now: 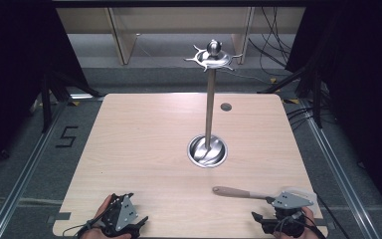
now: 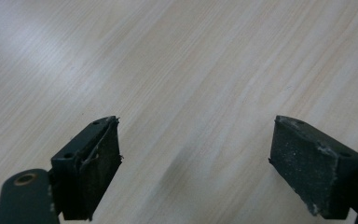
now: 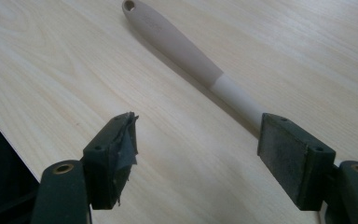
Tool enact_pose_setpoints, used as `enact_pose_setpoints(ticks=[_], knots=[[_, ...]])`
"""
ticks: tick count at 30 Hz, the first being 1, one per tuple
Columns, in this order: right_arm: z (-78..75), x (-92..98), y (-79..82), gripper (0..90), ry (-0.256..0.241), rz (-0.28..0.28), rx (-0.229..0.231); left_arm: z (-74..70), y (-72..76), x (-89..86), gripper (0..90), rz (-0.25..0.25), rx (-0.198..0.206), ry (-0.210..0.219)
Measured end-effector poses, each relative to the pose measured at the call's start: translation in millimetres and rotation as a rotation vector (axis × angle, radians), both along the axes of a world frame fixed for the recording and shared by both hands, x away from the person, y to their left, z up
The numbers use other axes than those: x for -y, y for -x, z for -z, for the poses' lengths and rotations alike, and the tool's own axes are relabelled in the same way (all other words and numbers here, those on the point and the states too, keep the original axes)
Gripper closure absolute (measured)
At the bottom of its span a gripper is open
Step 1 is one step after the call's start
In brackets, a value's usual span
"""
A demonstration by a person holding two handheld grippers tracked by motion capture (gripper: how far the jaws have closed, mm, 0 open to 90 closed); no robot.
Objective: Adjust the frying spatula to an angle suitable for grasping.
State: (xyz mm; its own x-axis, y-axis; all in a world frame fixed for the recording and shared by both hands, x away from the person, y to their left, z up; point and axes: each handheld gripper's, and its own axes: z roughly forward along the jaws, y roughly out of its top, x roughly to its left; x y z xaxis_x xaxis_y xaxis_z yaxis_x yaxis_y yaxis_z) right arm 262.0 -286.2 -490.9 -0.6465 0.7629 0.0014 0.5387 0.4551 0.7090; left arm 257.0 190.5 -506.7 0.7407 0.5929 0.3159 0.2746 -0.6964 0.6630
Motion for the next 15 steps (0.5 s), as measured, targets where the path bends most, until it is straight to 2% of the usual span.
enact_pose_setpoints(ticks=[1, 2, 3, 5, 7, 9, 14, 15], knots=[[-0.1, 0.6, -1.2, 29.2, -0.011, -0.009, -0.002, 0.1, -0.2, 0.0, 15.2, -0.002, -0.001, 0.0], [-0.6, -0.7, 1.7, 29.2, -0.017, 0.021, -0.019, 0.3, -0.2, 0.0, 15.2, -0.003, -0.001, 0.001], [-1.0, 0.8, 0.3, 29.2, -0.003, 0.004, -0.006, 0.3, -0.2, 0.1, 15.2, -0.003, -0.001, 0.001], [-0.7, 1.1, -0.9, 29.2, -0.005, -0.007, -0.004, 0.3, -0.2, 0.2, 15.2, -0.004, -0.002, 0.0], [-1.9, 0.3, -0.6, 28.9, -0.014, 0.005, -0.007, 0.3, -0.3, 0.2, 15.2, -0.003, -0.003, -0.002], [-2.6, -0.1, -1.9, 28.9, -0.032, -0.023, -0.011, 0.3, -0.5, -0.1, 15.2, -0.002, -0.003, -0.004], [-6.4, -3.5, -4.1, 29.0, -0.029, -0.013, -0.017, 0.0, -0.9, -0.3, 15.2, -0.004, -0.005, -0.003], [-8.0, -2.1, -7.5, 29.0, -0.018, -0.037, -0.01, 0.1, -1.0, -0.3, 15.2, -0.005, -0.006, -0.003]])
